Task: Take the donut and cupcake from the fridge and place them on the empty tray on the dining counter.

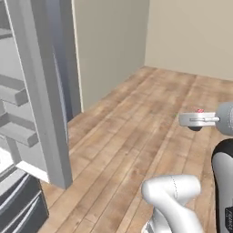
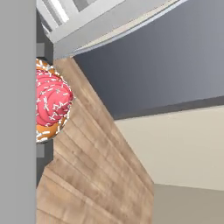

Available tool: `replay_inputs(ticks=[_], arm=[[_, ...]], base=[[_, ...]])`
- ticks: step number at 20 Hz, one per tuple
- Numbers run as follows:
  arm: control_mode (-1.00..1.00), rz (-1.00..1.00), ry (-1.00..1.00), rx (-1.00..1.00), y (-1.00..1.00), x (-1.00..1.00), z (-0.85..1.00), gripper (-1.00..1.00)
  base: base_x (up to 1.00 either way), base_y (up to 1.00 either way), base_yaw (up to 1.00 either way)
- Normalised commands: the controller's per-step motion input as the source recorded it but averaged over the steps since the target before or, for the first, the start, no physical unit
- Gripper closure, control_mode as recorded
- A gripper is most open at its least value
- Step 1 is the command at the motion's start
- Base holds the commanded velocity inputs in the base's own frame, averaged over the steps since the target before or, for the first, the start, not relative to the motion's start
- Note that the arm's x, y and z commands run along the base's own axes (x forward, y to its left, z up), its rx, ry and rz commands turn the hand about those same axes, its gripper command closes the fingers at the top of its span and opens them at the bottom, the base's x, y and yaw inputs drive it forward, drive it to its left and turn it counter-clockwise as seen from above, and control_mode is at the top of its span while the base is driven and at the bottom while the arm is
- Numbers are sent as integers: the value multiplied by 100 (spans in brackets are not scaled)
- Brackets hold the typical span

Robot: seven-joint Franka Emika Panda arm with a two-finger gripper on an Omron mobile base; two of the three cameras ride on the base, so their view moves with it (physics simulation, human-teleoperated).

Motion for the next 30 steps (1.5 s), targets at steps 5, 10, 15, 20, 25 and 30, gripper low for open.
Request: replay_inputs(ticks=[5,10,15,20,25,30], arm=[[100,0,0,0,0,0,0,100],[100,0,0,0,0,0,0,100],[100,0,0,0,0,0,0,100],[100,0,0,0,0,0,0,100],[100,0,0,0,0,0,0,100],[100,0,0,0,0,0,0,100]], base=[[0,-52,-65],[10,-33,-59],[57,0,-45],[49,0,-47],[50,2,-43],[68,6,-34]])
